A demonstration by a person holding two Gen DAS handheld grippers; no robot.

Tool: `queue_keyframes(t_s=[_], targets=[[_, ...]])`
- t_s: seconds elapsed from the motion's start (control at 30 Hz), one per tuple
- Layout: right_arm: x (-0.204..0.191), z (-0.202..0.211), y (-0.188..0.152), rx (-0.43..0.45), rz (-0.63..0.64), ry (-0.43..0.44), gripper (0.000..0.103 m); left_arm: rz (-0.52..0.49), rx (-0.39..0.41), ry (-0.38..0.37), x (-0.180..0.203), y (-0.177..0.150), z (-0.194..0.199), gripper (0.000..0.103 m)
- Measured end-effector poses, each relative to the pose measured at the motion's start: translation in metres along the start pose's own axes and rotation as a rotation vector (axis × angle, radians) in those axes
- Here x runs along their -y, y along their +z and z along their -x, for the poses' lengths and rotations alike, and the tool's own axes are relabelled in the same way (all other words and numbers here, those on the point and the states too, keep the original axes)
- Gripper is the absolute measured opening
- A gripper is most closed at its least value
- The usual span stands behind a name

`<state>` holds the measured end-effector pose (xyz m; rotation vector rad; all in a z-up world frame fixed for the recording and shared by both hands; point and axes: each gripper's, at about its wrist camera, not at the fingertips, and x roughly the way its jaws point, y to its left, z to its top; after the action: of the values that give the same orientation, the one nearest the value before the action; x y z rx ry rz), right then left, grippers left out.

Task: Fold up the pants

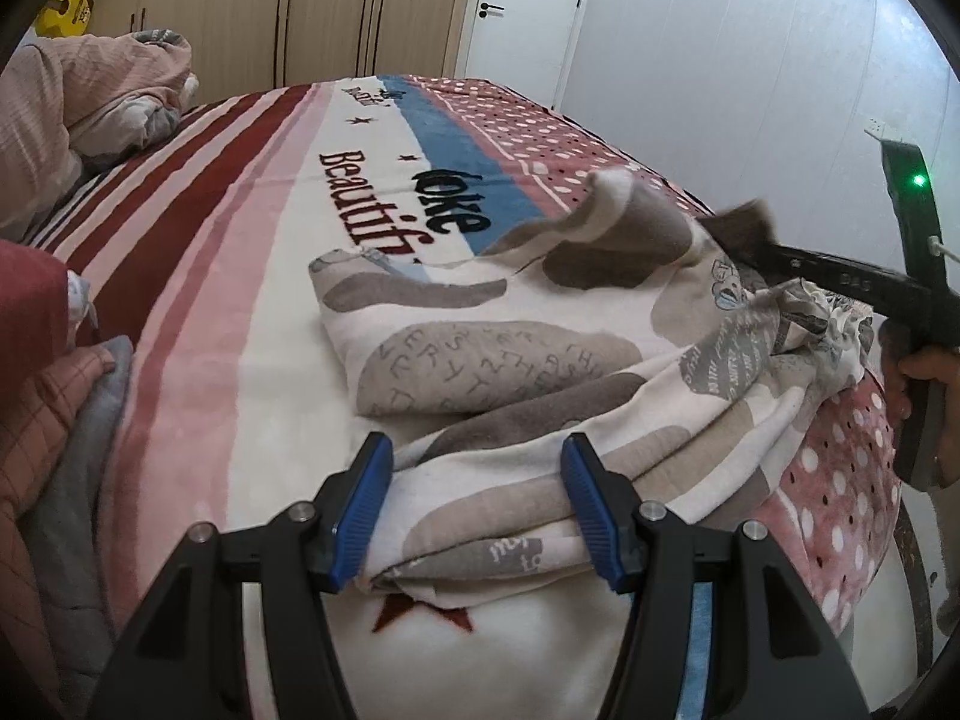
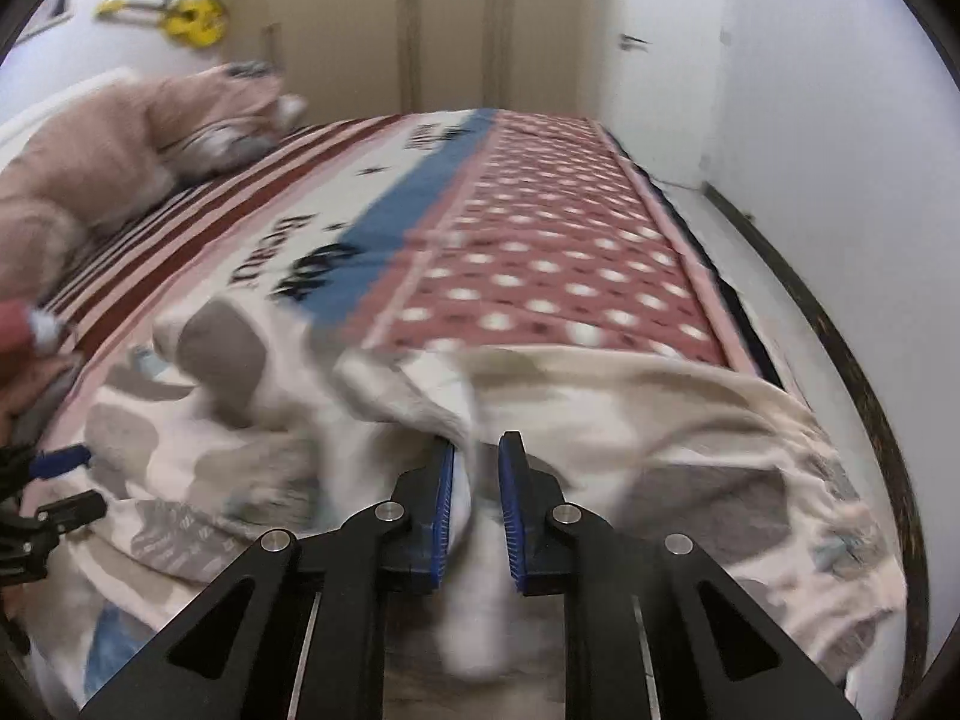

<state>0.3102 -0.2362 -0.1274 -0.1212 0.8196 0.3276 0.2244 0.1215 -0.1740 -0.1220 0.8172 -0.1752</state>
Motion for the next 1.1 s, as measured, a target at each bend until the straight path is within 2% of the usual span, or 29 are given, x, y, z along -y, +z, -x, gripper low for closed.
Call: queue_keyframes(t_s=[0.07, 0.13, 0.2, 0.23, 0.27, 0.3, 0.37, 0.47, 0.57, 0.6, 0.63, 0.67, 0.73, 0.87, 0.97, 1.03, 1.1], targets=[[0.013, 0.004, -0.004, -0.033, -0.033, 0.069, 0.01, -0.002, -0.002, 0.002, 0.0, 0.0, 0.0, 0.055], [0.015, 0.011, -0.009, -0.037, -0.014, 0.107, 0.013, 0.003, 0.0, 0.002, 0.0, 0.002, 0.0, 0.055], [0.014, 0.018, -0.012, -0.035, -0.002, 0.11, 0.013, 0.008, 0.009, 0.002, 0.0, 0.003, 0.004, 0.055], [0.015, 0.022, -0.013, -0.031, -0.008, 0.119, 0.016, 0.011, 0.015, -0.002, 0.001, 0.004, 0.006, 0.055], [0.016, 0.025, -0.013, -0.028, -0.019, 0.133, 0.026, 0.012, 0.025, -0.014, 0.002, 0.005, 0.01, 0.055], [0.017, 0.028, -0.013, -0.025, -0.031, 0.152, 0.037, 0.011, 0.036, -0.031, 0.005, 0.008, 0.013, 0.055], [0.017, 0.034, -0.013, -0.017, -0.046, 0.196, 0.044, -0.007, 0.053, -0.058, 0.013, 0.014, 0.019, 0.056], [0.013, 0.024, -0.009, -0.019, -0.037, 0.203, 0.046, -0.04, 0.071, -0.12, 0.033, 0.03, 0.022, 0.056], [0.003, 0.001, -0.007, -0.067, 0.011, 0.232, 0.046, -0.042, 0.069, -0.209, 0.051, 0.049, 0.017, 0.056], [0.001, -0.006, -0.007, -0.078, 0.014, 0.248, 0.043, -0.041, 0.066, -0.224, 0.056, 0.054, 0.014, 0.056], [0.001, -0.009, -0.009, -0.078, 0.015, 0.259, 0.033, -0.042, 0.065, -0.237, 0.061, 0.059, 0.012, 0.056], [0.0, -0.01, -0.01, -0.063, 0.026, 0.252, 0.005, -0.047, 0.063, -0.25, 0.067, 0.064, 0.009, 0.056], [-0.001, -0.009, -0.012, -0.02, 0.058, 0.221, 0.004, -0.056, 0.058, -0.277, 0.077, 0.074, 0.002, 0.056], [-0.012, 0.006, -0.017, 0.095, 0.107, 0.311, 0.003, 0.001, 0.024, -0.394, 0.084, 0.089, -0.013, 0.056], [-0.031, 0.022, -0.025, 0.167, 0.217, 0.367, 0.003, 0.053, -0.005, -0.433, 0.08, 0.092, -0.023, 0.056], [-0.041, 0.028, -0.03, 0.175, 0.264, 0.403, 0.003, 0.066, -0.02, -0.439, 0.08, 0.09, -0.028, 0.056], [-0.048, 0.025, -0.034, 0.145, 0.275, 0.443, 0.003, 0.099, -0.041, -0.466, 0.077, 0.087, -0.034, 0.056]])
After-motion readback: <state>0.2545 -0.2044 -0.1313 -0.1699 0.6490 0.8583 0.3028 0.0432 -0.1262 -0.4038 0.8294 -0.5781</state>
